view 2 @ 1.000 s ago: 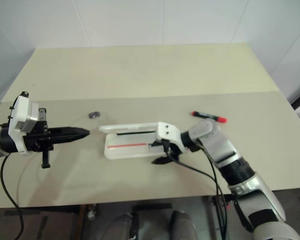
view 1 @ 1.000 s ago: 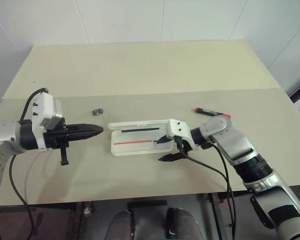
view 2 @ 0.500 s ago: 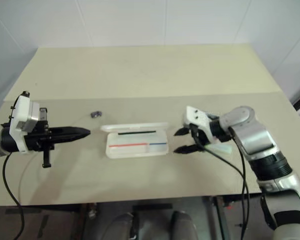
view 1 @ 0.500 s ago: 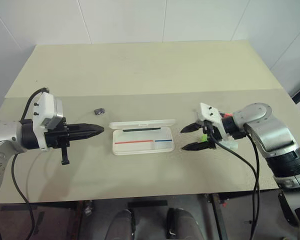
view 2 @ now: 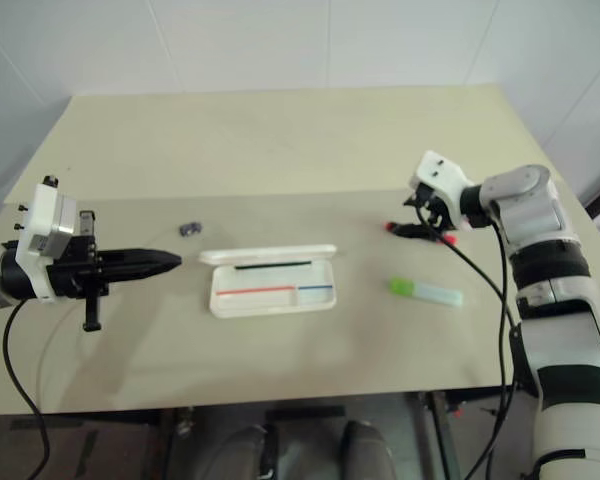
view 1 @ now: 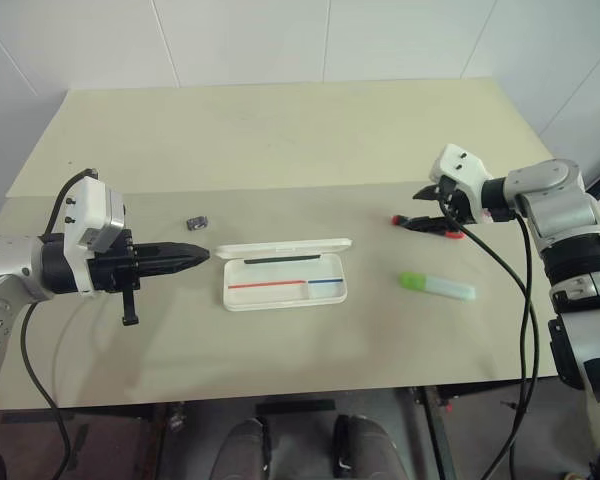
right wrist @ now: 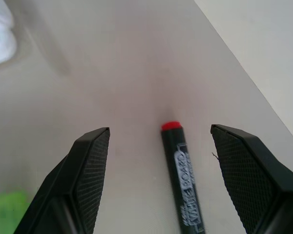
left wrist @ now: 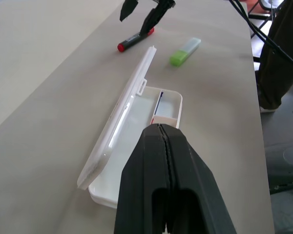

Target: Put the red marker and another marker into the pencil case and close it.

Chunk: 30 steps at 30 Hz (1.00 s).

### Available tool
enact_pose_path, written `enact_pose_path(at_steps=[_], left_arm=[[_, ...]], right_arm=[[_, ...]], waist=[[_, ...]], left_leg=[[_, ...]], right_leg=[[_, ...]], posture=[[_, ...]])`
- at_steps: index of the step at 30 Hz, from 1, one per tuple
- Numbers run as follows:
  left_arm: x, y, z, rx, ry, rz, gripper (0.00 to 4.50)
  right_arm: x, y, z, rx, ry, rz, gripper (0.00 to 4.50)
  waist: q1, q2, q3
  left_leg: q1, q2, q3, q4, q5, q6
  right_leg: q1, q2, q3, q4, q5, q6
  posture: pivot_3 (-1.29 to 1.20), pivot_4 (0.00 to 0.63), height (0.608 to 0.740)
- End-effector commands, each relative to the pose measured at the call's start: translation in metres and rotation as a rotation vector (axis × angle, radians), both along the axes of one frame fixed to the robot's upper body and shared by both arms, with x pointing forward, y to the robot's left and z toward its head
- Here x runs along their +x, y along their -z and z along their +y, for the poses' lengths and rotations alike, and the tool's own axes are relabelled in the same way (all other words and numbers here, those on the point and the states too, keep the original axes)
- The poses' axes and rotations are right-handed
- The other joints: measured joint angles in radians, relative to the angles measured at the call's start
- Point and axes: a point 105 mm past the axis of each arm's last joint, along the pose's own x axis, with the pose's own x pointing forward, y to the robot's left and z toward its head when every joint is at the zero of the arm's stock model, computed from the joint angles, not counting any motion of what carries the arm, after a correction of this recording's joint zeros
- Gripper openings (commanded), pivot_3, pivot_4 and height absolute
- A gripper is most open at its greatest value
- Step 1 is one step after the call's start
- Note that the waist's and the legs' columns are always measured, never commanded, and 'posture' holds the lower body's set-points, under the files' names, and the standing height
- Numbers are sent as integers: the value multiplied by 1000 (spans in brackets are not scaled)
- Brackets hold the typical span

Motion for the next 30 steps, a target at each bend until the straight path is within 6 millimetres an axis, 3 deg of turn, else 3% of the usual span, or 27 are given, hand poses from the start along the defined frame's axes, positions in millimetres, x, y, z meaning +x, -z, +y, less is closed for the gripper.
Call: enact_pose_path(at_steps=[1,15,24,30], left_arm=[[-2,-12,3,8,-3,-39,0],[-2,-11,2,11,0,-38,0],[-2,-10,2,18,-1,-37,0],[-1,-10,2,19,0,-40,0]], right_arm=[[5,4,-13,-62,36,-14,3501],[12,28,-20,-116,123,48,3501],[12,38,-17,-136,121,82,561],[10,42,-19,-155,119,98,552]], waist=[[-1,0,0],[-13,0,0],[-12,0,0],[-12,0,0]], left_leg=[[0,0,0,0,0,0],[0,1,1,1,0,0],[1,6,3,5,-1,-2],[1,11,6,9,-6,-4]], right_leg=[[0,0,0,0,0,0],[0,1,2,3,0,0],[0,5,4,5,1,-2],[0,11,7,5,1,-2]], posture=[[0,150,740],[0,150,740],[0,150,740],[0,150,740]])
